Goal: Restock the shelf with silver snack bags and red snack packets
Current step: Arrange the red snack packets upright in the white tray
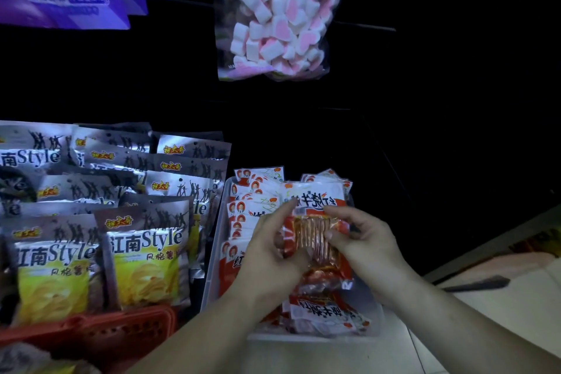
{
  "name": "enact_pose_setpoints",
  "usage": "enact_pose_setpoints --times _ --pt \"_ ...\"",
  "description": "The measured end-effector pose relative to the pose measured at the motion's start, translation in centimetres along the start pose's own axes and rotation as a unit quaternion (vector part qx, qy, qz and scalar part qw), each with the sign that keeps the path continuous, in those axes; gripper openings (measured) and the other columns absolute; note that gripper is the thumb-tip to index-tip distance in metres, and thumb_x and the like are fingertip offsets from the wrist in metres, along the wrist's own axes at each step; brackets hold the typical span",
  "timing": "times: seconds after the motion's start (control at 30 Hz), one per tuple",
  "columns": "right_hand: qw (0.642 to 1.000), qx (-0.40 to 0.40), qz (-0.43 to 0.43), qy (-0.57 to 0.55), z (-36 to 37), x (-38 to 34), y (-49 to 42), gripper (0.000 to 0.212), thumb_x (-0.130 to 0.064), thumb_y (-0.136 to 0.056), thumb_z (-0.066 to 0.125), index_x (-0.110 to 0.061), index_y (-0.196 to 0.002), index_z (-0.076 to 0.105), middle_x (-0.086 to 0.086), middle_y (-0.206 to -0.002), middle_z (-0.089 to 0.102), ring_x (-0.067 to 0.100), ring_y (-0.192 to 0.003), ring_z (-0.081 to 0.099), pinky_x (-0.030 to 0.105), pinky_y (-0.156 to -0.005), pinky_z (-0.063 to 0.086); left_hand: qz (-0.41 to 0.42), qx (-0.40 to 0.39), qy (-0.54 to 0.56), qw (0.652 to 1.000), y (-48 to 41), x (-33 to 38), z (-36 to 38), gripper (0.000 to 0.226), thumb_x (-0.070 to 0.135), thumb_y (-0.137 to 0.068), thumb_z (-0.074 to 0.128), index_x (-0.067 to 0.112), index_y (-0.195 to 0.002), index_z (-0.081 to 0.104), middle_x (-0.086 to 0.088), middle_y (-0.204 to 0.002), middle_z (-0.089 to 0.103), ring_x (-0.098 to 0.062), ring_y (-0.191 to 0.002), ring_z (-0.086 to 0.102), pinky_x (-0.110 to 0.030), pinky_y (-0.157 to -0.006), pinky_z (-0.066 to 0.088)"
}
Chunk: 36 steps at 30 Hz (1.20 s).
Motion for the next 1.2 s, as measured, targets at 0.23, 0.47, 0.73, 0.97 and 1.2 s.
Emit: enact_pose_setpoints --times 0.23,0.47,0.73,0.97,1.2 --pt "0.999 0.032 0.006 -0.009 -0.7 0.3 -0.3 0.024 -0.012 -0.095 0.072 -0.033 -0.107 0.073 0.005 -0.115 0.07 0.013 -0.09 0.072 0.028 -0.07 0.063 -0.054 -0.016 0.106 0.993 0.6 -0.6 0.9 0.075 -0.009 -0.096 0.061 0.044 -0.147 0.043 0.026 -0.11 0.068 -0.018 -0.073 0.074 -0.033 -0.062 0.062" --pt "0.982 -0.028 0.072 -0.172 -1.7 -1.5 -1.3 0.05 -0.044 -0.085 0.076 -0.036 -0.132 0.063 0.007 -0.117 0.075 0.032 -0.104 0.074 0.058 -0.084 0.061 0.272 -0.017 -0.247 0.93 1.1 -2.0 1.3 0.03 -0.002 -0.088 0.056 0.025 -0.098 0.065 0.025 -0.148 0.042 -0.004 -0.128 0.053 -0.026 -0.1 0.05" --pt "0.997 0.006 -0.024 0.078 -3.5 0.5 -1.8 0.05 -0.002 -0.096 0.067 -0.046 -0.118 0.064 -0.004 -0.123 0.069 0.017 -0.101 0.072 0.045 -0.084 0.063 0.175 -0.057 -0.169 0.968 0.6 -4.7 1.5 0.017 0.018 -0.088 0.065 0.033 -0.097 0.062 0.025 -0.135 0.053 0.004 -0.123 0.055 -0.023 -0.096 0.048" --pt "0.982 -0.102 0.016 0.159 -3.2 3.7 -2.2 0.031 0.014 -0.084 0.068 -0.016 -0.076 0.071 0.002 -0.082 0.077 0.016 -0.085 0.071 0.026 -0.078 0.054 0.059 0.032 -0.154 0.986 -1.1 -6.0 0.6 0.023 0.014 -0.082 0.056 0.033 -0.095 0.055 0.015 -0.105 0.064 0.0 -0.097 0.061 -0.03 -0.082 0.052" --pt "0.87 -0.331 0.082 0.356 -3.7 4.4 -1.9 0.049 -0.001 -0.075 0.069 -0.046 -0.096 0.075 -0.01 -0.107 0.076 0.006 -0.103 0.07 0.03 -0.095 0.058 -0.034 -0.175 -0.16 0.971 -1.2 -7.4 1.5 0.051 0.015 -0.082 0.055 0.044 -0.124 0.061 0.021 -0.12 0.07 0.006 -0.112 0.063 -0.029 -0.104 0.051"
Point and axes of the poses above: each hand's wrist, its own y-axis away from the middle knuckle, its own z-axis out of the palm, x = y × z, the point moved 1 cm from there along -y, towards the middle knuckle
